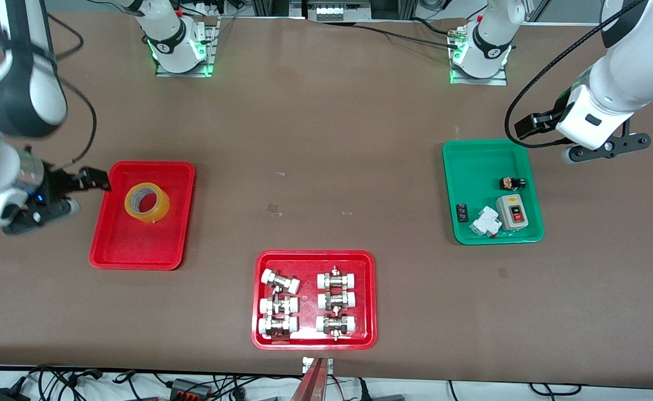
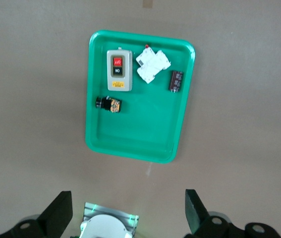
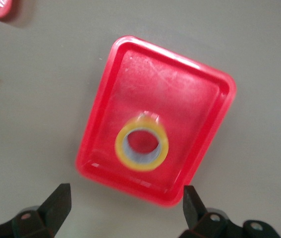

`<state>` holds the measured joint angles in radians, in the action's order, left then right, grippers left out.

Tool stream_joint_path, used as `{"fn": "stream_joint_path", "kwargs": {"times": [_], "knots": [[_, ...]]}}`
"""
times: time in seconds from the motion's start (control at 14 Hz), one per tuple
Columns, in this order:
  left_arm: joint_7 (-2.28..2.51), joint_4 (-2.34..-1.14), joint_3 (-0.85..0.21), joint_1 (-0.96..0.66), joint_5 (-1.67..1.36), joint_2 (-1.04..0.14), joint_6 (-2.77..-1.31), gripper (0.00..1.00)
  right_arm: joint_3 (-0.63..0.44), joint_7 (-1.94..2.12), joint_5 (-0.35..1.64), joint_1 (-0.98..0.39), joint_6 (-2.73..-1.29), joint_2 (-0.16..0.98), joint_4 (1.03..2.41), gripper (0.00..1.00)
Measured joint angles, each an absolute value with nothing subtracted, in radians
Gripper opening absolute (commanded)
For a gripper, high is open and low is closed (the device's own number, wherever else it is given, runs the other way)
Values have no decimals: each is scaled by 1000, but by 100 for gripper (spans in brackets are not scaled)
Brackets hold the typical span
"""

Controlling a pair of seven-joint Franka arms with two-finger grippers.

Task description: Left arm passes tape to right arm into tray

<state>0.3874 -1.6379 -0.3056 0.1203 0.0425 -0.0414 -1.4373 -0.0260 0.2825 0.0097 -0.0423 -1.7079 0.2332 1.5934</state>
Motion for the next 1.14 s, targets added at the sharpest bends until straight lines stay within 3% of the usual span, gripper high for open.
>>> {"fn": "stream_joint_path", "kwargs": {"times": [0.36, 0.64, 1.14], "knots": [[386, -1631, -316, 117, 43, -47, -1416, 100, -20, -32, -1, -115, -1540, 37, 1608, 100], [386, -1631, -316, 118, 43, -48, -1413, 100, -22, -69, -39, -121, -1537, -104, 1708, 100], [386, -1631, -314, 122, 44, -51, -1410, 100, -31, -128, -50, -119, -1532, -135, 1703, 100]]}}
